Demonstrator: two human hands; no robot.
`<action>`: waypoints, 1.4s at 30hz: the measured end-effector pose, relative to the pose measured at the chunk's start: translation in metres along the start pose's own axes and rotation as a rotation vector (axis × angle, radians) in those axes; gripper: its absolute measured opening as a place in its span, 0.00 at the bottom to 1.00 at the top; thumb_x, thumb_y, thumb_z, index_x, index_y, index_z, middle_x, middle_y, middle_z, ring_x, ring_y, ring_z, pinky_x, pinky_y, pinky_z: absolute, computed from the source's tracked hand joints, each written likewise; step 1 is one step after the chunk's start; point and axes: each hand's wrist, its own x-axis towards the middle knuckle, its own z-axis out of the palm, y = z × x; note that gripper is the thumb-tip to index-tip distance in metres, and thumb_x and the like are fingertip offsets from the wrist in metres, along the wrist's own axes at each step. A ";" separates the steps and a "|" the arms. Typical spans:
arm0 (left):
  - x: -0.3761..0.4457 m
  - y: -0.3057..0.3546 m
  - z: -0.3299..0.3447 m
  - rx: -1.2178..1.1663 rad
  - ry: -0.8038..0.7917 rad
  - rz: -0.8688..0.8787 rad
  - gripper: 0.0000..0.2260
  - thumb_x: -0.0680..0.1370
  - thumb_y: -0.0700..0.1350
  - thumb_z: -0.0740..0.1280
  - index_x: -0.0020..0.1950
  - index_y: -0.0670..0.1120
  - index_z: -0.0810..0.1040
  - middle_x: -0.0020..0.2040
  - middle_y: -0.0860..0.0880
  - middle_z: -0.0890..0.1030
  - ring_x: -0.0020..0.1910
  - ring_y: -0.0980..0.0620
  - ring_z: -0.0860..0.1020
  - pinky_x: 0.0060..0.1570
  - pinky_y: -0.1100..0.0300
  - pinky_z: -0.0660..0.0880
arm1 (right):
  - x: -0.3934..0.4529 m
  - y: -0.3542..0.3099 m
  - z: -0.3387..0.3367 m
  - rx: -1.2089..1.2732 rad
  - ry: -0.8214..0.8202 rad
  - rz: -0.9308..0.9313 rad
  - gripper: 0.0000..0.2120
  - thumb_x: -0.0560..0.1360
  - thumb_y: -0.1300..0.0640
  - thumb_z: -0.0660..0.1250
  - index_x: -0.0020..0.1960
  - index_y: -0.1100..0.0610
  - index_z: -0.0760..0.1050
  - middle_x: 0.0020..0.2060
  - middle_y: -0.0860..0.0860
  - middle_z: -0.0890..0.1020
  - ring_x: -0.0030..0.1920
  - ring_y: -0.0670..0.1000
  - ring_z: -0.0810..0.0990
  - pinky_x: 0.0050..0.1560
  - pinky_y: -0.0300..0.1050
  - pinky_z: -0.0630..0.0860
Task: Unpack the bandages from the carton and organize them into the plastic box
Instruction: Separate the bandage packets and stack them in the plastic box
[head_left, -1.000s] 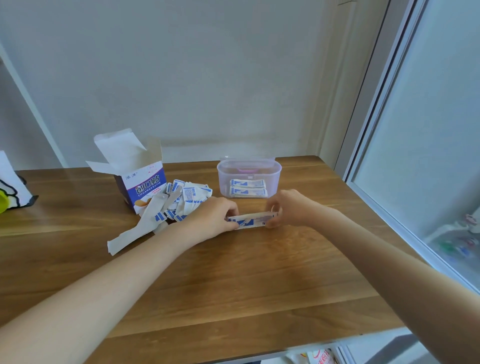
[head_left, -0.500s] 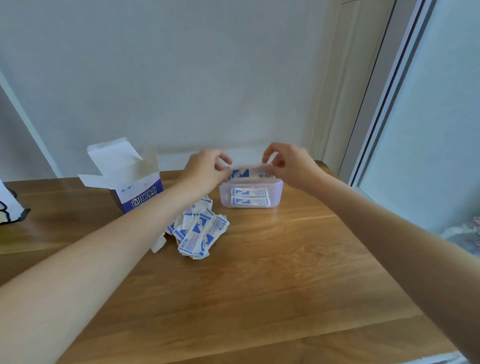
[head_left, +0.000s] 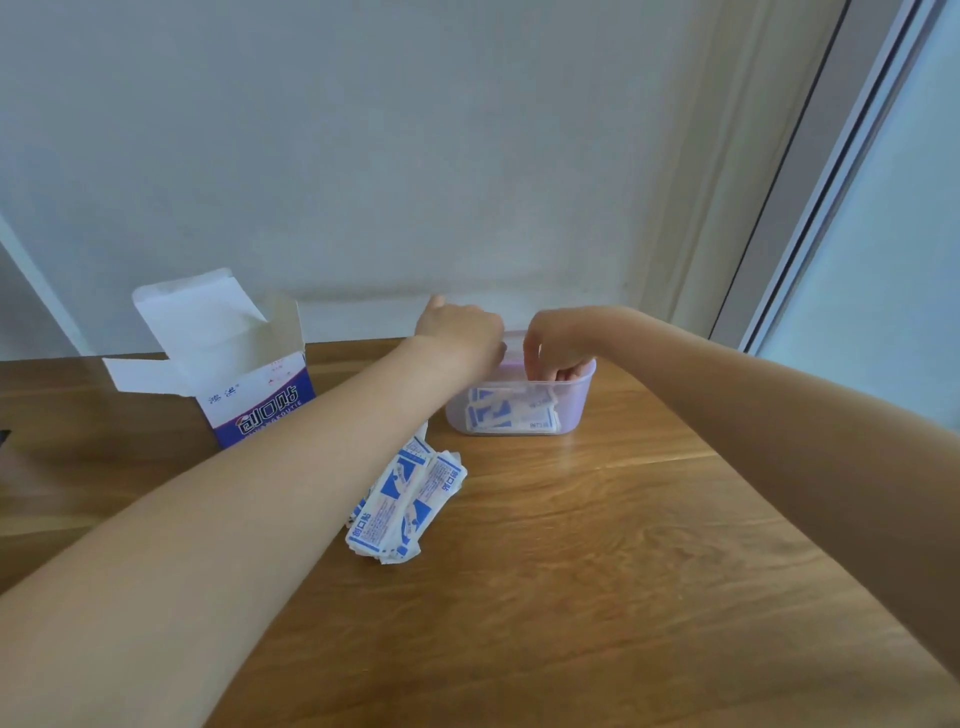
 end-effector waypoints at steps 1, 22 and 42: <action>0.000 0.003 0.002 -0.019 -0.021 0.001 0.14 0.82 0.46 0.52 0.54 0.44 0.76 0.56 0.43 0.78 0.56 0.45 0.75 0.57 0.56 0.62 | 0.000 -0.001 0.001 -0.048 -0.007 0.008 0.02 0.71 0.65 0.66 0.41 0.63 0.77 0.31 0.52 0.75 0.28 0.47 0.74 0.29 0.35 0.71; 0.008 0.011 0.007 -0.286 -0.513 -0.075 0.25 0.81 0.58 0.46 0.69 0.45 0.67 0.61 0.44 0.74 0.61 0.46 0.72 0.62 0.54 0.65 | -0.004 -0.010 0.009 -0.318 -0.046 0.031 0.08 0.78 0.60 0.55 0.50 0.60 0.71 0.47 0.54 0.73 0.46 0.55 0.71 0.48 0.43 0.68; -0.124 -0.067 0.010 -0.311 -0.439 -0.047 0.11 0.74 0.52 0.67 0.38 0.46 0.77 0.30 0.51 0.76 0.30 0.54 0.73 0.31 0.63 0.67 | -0.075 -0.079 0.081 -0.062 0.170 -0.593 0.20 0.73 0.60 0.67 0.65 0.53 0.72 0.65 0.52 0.70 0.61 0.52 0.70 0.54 0.38 0.66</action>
